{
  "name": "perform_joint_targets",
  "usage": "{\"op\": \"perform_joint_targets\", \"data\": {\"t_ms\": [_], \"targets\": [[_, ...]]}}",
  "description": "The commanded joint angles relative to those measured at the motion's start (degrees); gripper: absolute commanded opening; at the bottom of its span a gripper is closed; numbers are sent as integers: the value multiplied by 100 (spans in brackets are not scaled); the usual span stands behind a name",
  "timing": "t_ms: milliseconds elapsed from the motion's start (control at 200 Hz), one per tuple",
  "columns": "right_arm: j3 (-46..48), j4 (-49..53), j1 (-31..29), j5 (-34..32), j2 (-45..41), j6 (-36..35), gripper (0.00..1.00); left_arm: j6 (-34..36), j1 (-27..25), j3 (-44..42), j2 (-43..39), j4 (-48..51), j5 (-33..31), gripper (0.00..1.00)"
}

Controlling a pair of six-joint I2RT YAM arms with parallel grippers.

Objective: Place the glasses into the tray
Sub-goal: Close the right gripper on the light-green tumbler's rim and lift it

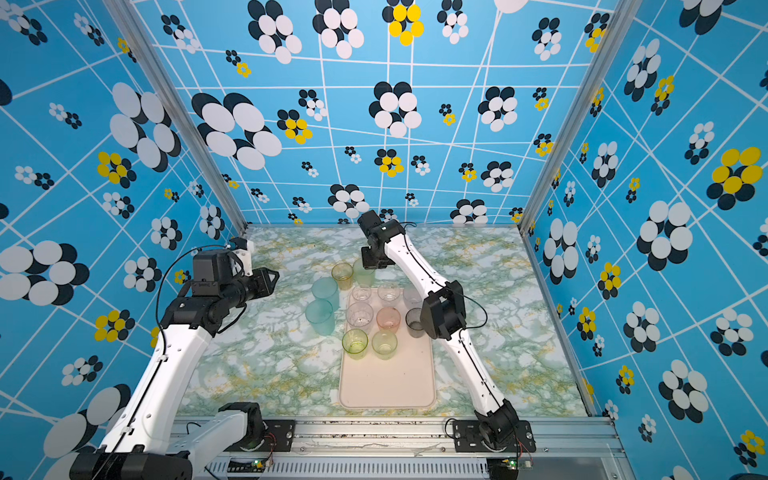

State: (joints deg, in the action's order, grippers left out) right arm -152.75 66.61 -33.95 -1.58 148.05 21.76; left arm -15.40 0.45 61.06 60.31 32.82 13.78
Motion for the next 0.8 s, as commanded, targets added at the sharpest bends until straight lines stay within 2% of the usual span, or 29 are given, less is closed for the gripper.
{"op": "perform_joint_targets", "data": {"t_ms": [0, 245, 520, 795], "targets": [[-150, -60, 17, -86, 67, -38, 6, 108, 67, -39, -2, 101, 107, 33], [-22, -176, 12, -412, -171, -137, 2, 119, 69, -76, -24, 93, 192, 33], [653, -819, 12, -732, -838, -222, 1, 171, 67, -252, -133, 57, 195, 33], [799, -733, 23, -1129, -1533, -607, 0, 134, 60, -384, -273, 73, 265, 33]]}}
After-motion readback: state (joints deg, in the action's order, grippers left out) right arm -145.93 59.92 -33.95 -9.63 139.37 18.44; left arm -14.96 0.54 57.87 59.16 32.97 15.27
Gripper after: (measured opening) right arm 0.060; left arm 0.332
